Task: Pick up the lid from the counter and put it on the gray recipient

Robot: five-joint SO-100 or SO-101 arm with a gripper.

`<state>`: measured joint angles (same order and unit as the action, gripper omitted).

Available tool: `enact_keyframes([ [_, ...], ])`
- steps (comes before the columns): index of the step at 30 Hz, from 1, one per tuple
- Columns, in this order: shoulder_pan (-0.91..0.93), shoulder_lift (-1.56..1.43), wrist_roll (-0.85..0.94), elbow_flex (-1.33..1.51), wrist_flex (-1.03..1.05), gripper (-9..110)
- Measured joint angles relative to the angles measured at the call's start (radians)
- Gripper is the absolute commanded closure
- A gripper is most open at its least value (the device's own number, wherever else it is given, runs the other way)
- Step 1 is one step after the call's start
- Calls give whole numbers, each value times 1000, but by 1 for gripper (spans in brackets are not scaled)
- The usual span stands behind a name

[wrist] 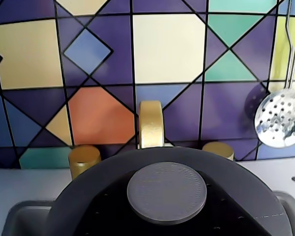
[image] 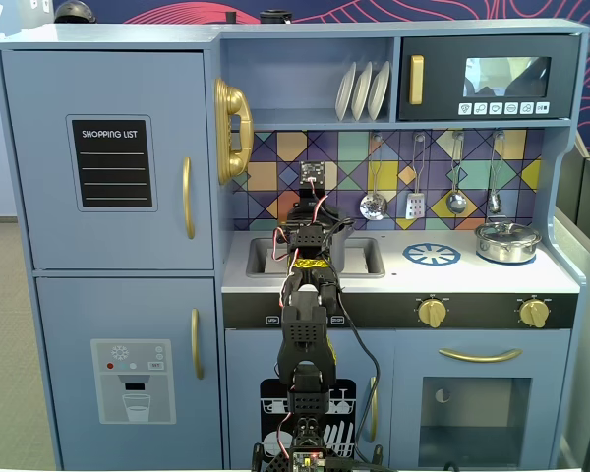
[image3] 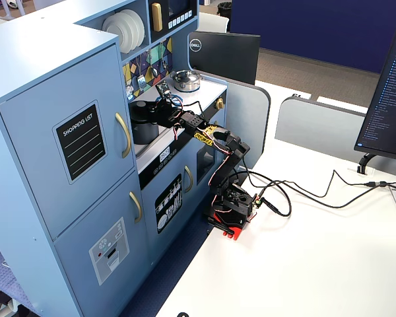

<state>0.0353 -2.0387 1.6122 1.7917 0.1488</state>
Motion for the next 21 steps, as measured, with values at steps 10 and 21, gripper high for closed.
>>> enact_keyframes([
  [10, 2, 0, 2, 51, -6, 102],
  [21, 8, -3, 69, 80, -20, 76],
])
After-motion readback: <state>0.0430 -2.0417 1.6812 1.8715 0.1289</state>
